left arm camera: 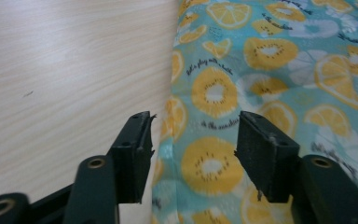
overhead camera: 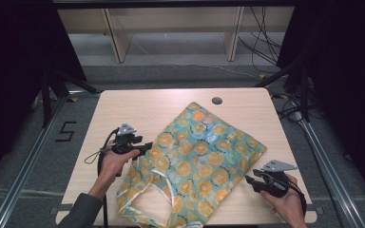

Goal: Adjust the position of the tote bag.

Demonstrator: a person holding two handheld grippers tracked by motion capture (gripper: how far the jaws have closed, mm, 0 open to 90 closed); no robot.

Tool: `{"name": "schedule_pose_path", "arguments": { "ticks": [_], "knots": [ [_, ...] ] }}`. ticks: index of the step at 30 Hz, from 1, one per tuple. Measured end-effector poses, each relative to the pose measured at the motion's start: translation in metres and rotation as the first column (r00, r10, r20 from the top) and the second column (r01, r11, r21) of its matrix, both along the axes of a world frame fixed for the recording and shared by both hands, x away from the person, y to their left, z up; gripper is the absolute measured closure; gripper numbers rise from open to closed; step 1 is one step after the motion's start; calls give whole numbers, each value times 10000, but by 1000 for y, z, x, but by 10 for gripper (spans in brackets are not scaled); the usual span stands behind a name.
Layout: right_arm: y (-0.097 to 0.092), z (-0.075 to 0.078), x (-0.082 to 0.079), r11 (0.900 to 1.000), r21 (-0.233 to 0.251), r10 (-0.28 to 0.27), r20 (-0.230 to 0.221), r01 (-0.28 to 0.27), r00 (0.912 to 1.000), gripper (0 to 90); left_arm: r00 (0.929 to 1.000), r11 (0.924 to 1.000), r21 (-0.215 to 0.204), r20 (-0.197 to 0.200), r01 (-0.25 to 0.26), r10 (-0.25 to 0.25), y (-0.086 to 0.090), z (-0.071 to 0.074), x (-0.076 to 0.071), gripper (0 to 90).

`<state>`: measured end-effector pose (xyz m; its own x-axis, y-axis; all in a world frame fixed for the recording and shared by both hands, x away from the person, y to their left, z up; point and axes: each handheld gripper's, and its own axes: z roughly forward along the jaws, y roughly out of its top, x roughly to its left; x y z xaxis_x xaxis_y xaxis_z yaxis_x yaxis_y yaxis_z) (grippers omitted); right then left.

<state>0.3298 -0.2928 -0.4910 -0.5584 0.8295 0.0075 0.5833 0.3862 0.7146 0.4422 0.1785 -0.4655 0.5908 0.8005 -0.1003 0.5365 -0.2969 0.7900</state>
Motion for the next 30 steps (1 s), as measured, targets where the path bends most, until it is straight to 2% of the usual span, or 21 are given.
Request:
{"name": "schedule_pose_path", "arguments": {
  "ticks": [1,2,3,4,5,7,8,9,10,11,12,13,14,16,19,21,23,25,26,27,30],
  "knots": [
    [2,1,1,10000,32,-75,-72,75,9999,642,9999,9999,116,-18,122,-122,-3,-1,6,565],
    [5,0,5,9999,-121,-22,92,23,10000,689,9992,9986,350,-92,387,-384,-4,-2,13,667],
    [6,1,8,9998,-194,70,172,-66,9998,718,9988,9975,521,-114,486,-481,-9,-4,24,708],
    [6,1,8,9998,-194,70,172,-66,9998,718,9988,9975,521,-114,486,-481,-9,-4,24,747],
    [9,0,13,9994,-336,109,54,-107,9999,761,9981,9969,552,-261,569,-555,-11,-6,29,770],
    [10,-1,15,9993,-371,94,10,-94,10000,776,9962,9936,805,-418,794,-762,-18,-10,38,782],
    [12,-2,18,9993,-376,54,-122,-58,9999,786,9963,9942,756,-461,762,-728,-23,-13,41,793],
    [13,-3,22,9986,-518,132,-7,-132,9999,793,9943,9930,755,-623,910,-864,-27,-16,44,802],
    [15,-4,24,9983,-578,90,-121,-96,9999,795,9923,9920,765,-796,1009,-948,-31,-20,45,805],
    [16,-6,30,9966,-805,139,-219,-156,9997,802,9910,9908,805,-875,1084,-1013,-36,-23,46,811],
    [16,-6,30,9966,-805,139,-219,-156,9997,802,9895,9892,881,-951,1175,-1091,-38,-25,45,811],
    [18,-7,35,9966,-816,96,-200,-112,9998,803,9840,9854,861,-1141,1472,-1371,-45,-31,42,816],
    [18,-7,35,9966,-816,96,-200,-112,9998,803,9840,9854,861,-1141,1472,-1371,-45,-31,42,818],
    [20,-8,41,9958,-897,169,-168,-183,9997,803,9789,9783,1057,-1202,1783,-1654,-47,-33,38,819],
    [23,-9,50,9954,-951,127,-149,-140,9998,803,9746,9732,1158,-1277,1986,-1837,-50,-37,34,828],
    [28,-10,59,9944,-1039,171,-154,-186,9997,804,9720,9724,1052,-1322,2084,-1941,-52,-39,32,838],
    [35,-12,70,9923,-1211,255,66,-245,9997,808,9684,9703,1006,-1424,2200,-2048,-53,-42,28,850],
    [38,-13,73,9926,-1198,189,-18,-190,9998,809,9665,9720,730,-1464,2232,-2109,-53,-44,22,854],
    [39,-13,78,9905,-1345,322,140,-300,9994,809,9653,9681,947,-1444,2322,-2174,-51,-42,18,855],
    [43,-13,86,9903,-1362,319,208,-288,9993,810,9655,9684,957,-1473,2301,-2148,-49,-42,15,856],
    [47,-15,96,9911,-1299,315,279,-276,9991,818,9620,9667,813,-1491,2426,-2289,-46,-43,7,857]
  ]
}}
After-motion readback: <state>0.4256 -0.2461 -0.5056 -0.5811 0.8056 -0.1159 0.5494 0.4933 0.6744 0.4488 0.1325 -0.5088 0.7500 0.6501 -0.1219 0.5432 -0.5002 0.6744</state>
